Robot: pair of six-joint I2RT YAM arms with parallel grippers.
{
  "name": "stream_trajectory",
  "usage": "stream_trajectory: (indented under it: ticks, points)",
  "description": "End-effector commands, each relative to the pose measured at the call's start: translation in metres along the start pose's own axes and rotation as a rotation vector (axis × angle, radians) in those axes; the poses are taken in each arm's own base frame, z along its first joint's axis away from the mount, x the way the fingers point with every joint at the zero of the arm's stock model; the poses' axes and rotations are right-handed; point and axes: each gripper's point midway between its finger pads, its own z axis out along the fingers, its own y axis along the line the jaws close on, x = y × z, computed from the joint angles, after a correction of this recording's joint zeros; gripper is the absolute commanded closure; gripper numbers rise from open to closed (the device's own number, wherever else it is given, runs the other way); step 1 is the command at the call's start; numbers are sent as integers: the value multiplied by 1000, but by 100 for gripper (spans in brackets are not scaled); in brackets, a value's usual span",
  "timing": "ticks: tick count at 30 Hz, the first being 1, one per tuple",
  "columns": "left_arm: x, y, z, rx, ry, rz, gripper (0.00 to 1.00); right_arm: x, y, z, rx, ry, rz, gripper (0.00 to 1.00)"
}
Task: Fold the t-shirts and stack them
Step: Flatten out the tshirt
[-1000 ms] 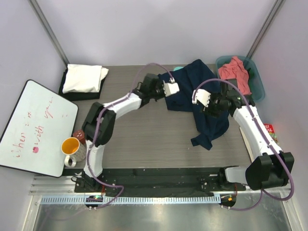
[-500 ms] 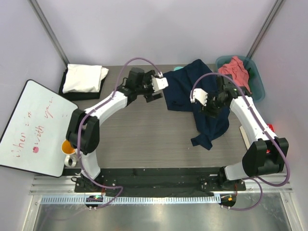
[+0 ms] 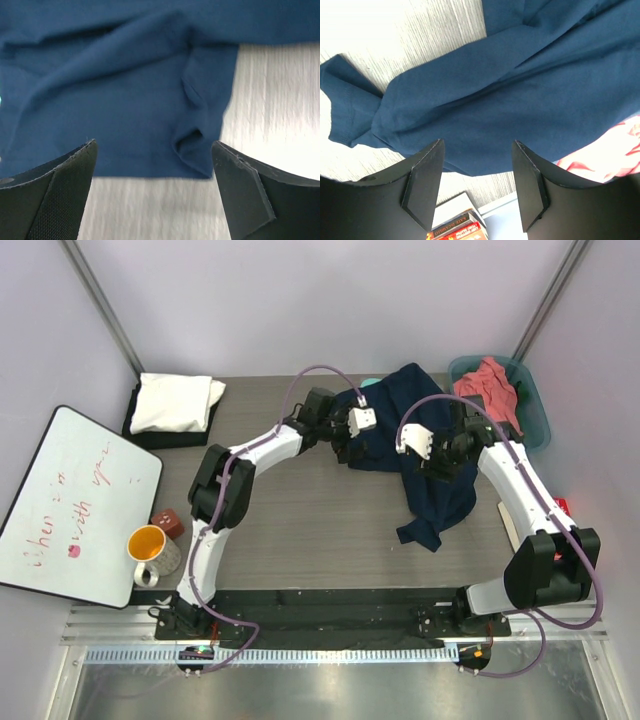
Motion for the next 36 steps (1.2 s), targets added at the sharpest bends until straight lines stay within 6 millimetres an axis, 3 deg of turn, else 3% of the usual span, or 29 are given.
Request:
stream_trajectory:
  ticks: [1, 8, 14, 21, 28, 31, 36]
  points:
    - [-42, 12, 10, -5, -130, 19, 6, -1, -10, -13, 75, 0, -22, 39]
    - [-50, -13, 12, 81, -140, 26, 8, 2, -14, -9, 88, -1, -27, 40]
    - [-33, -29, 7, 134, -93, 60, 9, 1, -20, -8, 105, -3, -21, 41]
    - [-5, -29, 18, 119, -28, 93, 19, -1, -25, -6, 123, -12, 7, 43]
    - [-4, -26, 25, 110, -44, 95, 34, -1, -32, -5, 146, -15, 19, 46]
    - [-6, -24, 28, 109, -49, 89, 48, -3, -36, -7, 161, -17, 14, 47]
    - [-5, -30, 32, 122, -48, 81, 54, -3, -38, -10, 174, -16, 10, 48]
